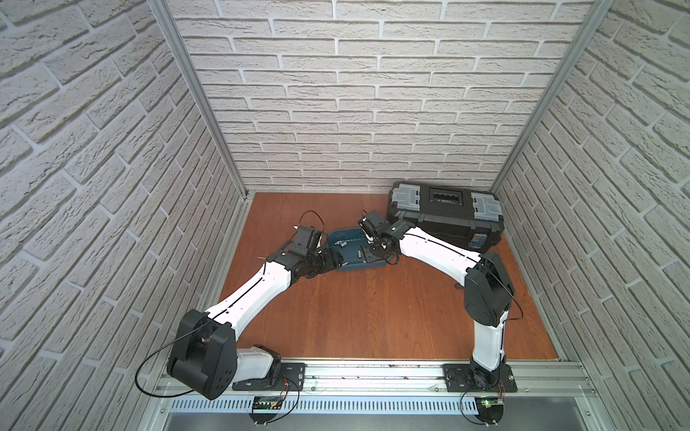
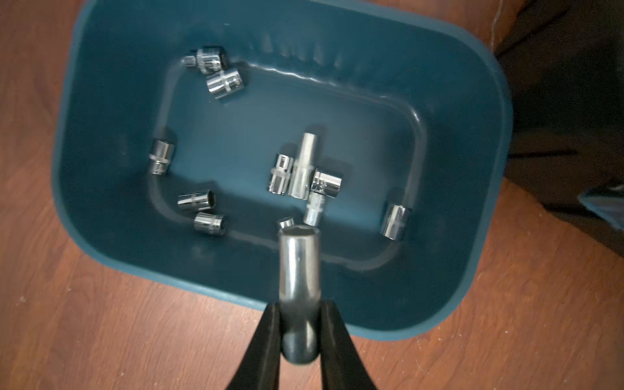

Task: Put the socket on the desktop into the storage box
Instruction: Place the socket head in the storage box.

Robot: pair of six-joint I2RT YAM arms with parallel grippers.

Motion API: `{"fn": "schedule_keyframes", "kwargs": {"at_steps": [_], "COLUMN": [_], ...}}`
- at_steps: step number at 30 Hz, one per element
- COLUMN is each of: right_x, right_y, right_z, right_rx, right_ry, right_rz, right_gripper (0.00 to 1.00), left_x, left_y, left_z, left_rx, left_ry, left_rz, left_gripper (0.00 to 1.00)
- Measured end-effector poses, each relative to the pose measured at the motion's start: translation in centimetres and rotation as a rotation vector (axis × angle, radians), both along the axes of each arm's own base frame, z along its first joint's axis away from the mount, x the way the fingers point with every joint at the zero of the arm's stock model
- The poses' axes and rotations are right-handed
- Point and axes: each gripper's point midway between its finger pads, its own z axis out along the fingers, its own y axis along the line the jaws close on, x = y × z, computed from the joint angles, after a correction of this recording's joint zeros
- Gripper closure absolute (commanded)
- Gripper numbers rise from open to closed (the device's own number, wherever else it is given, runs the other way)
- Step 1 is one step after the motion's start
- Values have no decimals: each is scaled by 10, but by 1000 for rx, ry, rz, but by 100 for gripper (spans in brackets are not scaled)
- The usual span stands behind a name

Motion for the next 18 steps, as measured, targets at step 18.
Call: {"fn": "schedule_keyframes", "kwargs": {"at_steps": [18], "right_x": [47], "right_y": [-12], "right_z": [-40], "right_rx": [-60], "right_ry": [50], "right_rz": [-98], "right_gripper": [93], "left_x": [7], "left_y": [-2], "left_z": [-2], "left_rx": [-38], "left_ry": [-15], "left_rz": [-2], "left_gripper": [17]}}
